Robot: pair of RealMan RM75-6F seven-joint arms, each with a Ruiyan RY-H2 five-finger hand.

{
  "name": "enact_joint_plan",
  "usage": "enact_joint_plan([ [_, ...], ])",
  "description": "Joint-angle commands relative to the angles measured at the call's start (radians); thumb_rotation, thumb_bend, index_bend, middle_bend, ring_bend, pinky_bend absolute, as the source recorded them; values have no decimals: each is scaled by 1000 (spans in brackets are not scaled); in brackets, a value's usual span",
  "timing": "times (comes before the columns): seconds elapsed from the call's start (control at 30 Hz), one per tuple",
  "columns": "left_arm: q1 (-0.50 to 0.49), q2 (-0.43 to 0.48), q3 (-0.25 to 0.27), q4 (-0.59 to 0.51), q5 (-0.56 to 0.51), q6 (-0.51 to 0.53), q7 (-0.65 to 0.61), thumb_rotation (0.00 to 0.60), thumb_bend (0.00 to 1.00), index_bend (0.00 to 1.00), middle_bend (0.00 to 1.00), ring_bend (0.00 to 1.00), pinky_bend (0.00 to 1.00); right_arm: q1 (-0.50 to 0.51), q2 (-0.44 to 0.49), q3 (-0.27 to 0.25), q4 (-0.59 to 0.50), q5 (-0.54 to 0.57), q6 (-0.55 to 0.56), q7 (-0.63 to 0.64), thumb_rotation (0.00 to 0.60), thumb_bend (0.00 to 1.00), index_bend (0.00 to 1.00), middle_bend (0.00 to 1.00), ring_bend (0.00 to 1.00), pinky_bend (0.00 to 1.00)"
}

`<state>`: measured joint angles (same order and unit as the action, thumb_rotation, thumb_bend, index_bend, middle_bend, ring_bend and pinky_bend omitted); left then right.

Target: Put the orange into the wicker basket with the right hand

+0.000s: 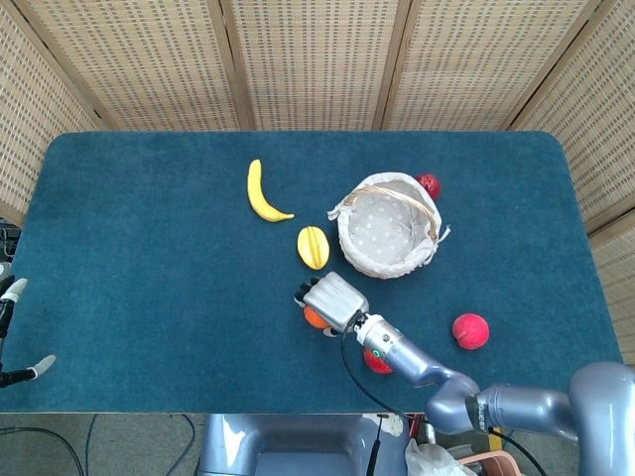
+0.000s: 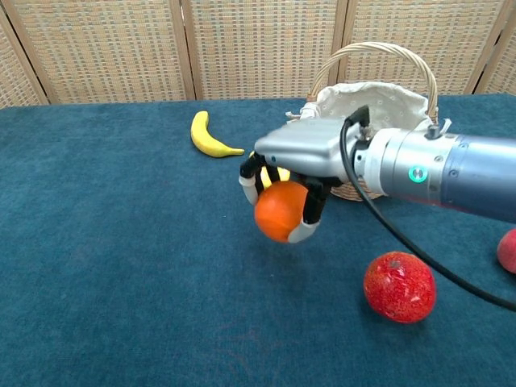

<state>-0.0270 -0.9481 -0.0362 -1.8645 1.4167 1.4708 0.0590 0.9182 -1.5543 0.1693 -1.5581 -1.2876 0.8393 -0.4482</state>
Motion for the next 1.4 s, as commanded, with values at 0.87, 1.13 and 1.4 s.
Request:
enact_joint_plan([
  [0.87,-2,-1,11,-10,16,2,9,600,0,0,0,0,0,-70,225,36,42,12,165,-180,600,0,122,0,0,2],
  [1.13,9,11,22,-10,49,21,-25,600,0,0,0,0,0,-188,342,2,-130,-87,330,-75,600,0,122,0,0,0],
  [1.4,29,-8,33,18,92,68,2,600,0,0,0,0,0,-439,406,-147,-131,-194,553,162,600,0,1,0,0,0],
])
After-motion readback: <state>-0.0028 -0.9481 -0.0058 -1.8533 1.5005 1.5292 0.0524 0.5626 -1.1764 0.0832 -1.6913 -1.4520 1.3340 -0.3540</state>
